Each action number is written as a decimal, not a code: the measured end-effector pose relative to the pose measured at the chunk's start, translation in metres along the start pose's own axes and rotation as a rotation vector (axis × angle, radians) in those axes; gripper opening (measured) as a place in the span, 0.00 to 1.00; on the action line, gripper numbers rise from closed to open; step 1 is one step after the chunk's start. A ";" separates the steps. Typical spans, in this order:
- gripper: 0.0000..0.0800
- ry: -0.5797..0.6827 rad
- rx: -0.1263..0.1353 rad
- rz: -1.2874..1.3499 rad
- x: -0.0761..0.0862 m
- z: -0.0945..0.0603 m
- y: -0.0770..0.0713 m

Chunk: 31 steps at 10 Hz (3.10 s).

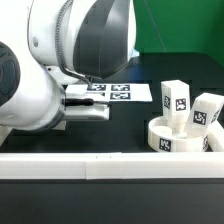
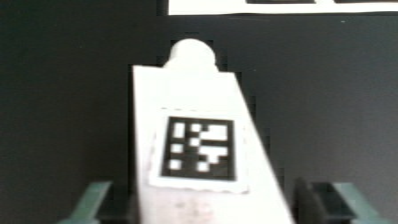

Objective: Assemble stool

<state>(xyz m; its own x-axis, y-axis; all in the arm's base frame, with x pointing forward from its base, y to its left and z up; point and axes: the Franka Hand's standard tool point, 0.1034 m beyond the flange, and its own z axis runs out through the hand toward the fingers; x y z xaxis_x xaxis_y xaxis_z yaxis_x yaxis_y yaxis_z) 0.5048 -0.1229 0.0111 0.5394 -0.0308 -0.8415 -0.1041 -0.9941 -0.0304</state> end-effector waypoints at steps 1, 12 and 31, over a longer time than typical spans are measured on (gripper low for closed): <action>0.41 0.001 -0.001 -0.001 0.000 0.000 -0.001; 0.41 0.094 0.008 0.029 -0.036 -0.058 -0.085; 0.41 1.373 -0.041 -0.057 -0.054 -0.124 -0.162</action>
Offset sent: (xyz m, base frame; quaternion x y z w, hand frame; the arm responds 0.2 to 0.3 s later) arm 0.0109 0.0264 0.0198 0.0252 -0.0063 -0.0223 0.9994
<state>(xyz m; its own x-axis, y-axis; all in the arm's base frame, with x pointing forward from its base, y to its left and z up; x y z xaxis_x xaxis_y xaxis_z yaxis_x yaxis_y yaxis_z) 0.5960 0.0273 0.1288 0.9300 -0.0438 0.3650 -0.0429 -0.9990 -0.0106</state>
